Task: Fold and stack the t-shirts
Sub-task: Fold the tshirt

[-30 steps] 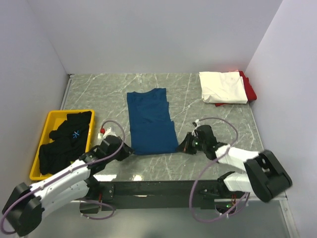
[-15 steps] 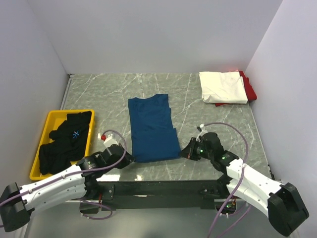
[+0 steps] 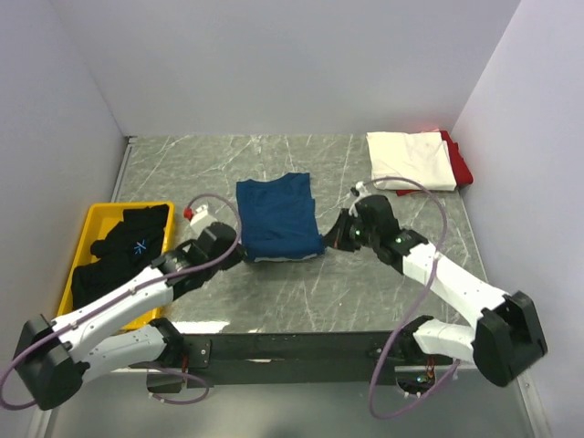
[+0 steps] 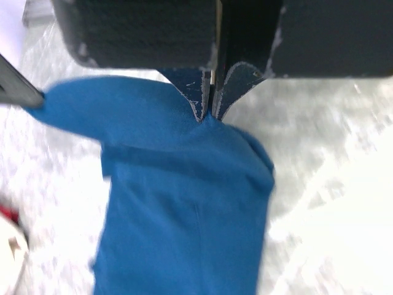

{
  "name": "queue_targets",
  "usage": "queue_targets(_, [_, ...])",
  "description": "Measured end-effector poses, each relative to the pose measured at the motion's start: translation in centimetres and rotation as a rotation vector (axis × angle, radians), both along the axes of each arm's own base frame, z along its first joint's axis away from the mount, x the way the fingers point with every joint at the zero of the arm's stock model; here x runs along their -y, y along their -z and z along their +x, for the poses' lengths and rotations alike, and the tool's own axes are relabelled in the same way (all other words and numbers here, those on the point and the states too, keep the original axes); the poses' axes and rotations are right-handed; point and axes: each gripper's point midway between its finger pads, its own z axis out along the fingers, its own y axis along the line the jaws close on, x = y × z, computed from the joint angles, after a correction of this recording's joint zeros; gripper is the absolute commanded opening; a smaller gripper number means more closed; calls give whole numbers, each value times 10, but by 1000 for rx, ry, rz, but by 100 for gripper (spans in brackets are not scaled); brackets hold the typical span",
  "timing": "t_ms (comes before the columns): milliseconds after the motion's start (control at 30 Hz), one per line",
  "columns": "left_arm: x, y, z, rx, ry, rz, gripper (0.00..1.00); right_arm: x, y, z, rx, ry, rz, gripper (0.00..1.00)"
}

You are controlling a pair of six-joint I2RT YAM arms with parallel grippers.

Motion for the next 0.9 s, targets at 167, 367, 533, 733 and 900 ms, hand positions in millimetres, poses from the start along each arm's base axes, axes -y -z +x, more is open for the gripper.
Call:
queue_targets(167, [-17,-6,44,-8,-50,32,0,-13,-16,43,-3,-1,-26,0])
queue_targets(367, [-22,-25,102,1,-65,49,0,-26,-24,101,-27,4,-38,0])
queue_targets(533, [-26,-24,153,-25,-69,64,0,-37,-28,152,-41,-2,-30,0])
queue_targets(733, [-36,-12,214,-60,-72,61,0,-45,-22,218,-71,-2,-4,0])
queue_targets(900, [-44,2,269,-61,-60,35,0,-43,-6,277,-77,14,37,1])
